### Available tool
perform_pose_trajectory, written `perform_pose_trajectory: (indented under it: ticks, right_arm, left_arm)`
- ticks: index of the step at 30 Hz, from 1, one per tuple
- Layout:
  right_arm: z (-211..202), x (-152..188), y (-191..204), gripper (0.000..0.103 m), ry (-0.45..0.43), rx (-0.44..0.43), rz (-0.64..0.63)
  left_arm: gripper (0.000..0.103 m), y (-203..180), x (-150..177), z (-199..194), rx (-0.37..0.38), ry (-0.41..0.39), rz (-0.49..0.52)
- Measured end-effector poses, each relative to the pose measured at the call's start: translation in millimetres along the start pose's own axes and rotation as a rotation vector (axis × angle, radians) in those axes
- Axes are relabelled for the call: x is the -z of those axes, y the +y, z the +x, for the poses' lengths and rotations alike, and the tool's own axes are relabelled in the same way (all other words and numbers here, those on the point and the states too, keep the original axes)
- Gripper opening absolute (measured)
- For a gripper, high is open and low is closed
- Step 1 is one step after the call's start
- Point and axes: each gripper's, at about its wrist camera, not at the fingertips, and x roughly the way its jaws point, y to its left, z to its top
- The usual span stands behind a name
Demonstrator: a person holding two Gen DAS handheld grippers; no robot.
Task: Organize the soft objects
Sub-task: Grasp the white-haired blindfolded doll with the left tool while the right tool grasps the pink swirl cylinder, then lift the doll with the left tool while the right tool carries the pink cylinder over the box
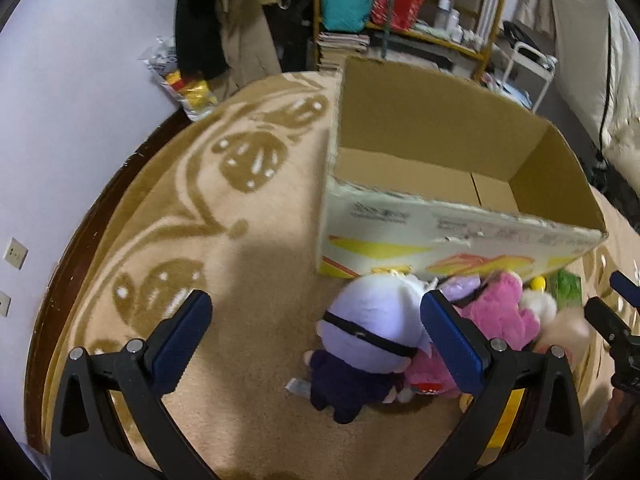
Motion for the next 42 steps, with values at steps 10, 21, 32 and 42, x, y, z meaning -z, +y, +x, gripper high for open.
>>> perform_pose_trajectory:
  ticks: [10, 21, 32, 42]
  right_arm:
    - [7.8, 7.4, 16.6, 0.103, 0.049, -0.066, -0.052]
    - [17.0, 16.1, 31.0, 0.058, 0.154, -0.068, -0.117]
    - [10.6, 16.7, 24.3, 0.049, 0.174, -0.089, -0.089]
    - [-8.5, 6.7, 14.0, 0.046, 0.080, -0.070, -0.040]
  left_arm:
    - [0.103, -22.3, 8.8, 14.0, 0.022, 0.049, 0.069]
    - [0.103, -25.0, 11.6, 30.2, -0.007, 0.093, 0.063]
    - [0.060, -29.1, 14.5, 35.0, 0.034, 0.098, 0.102]
    - [0.057, -20.5, 20.4, 11.2, 0.004, 0.042, 0.111]
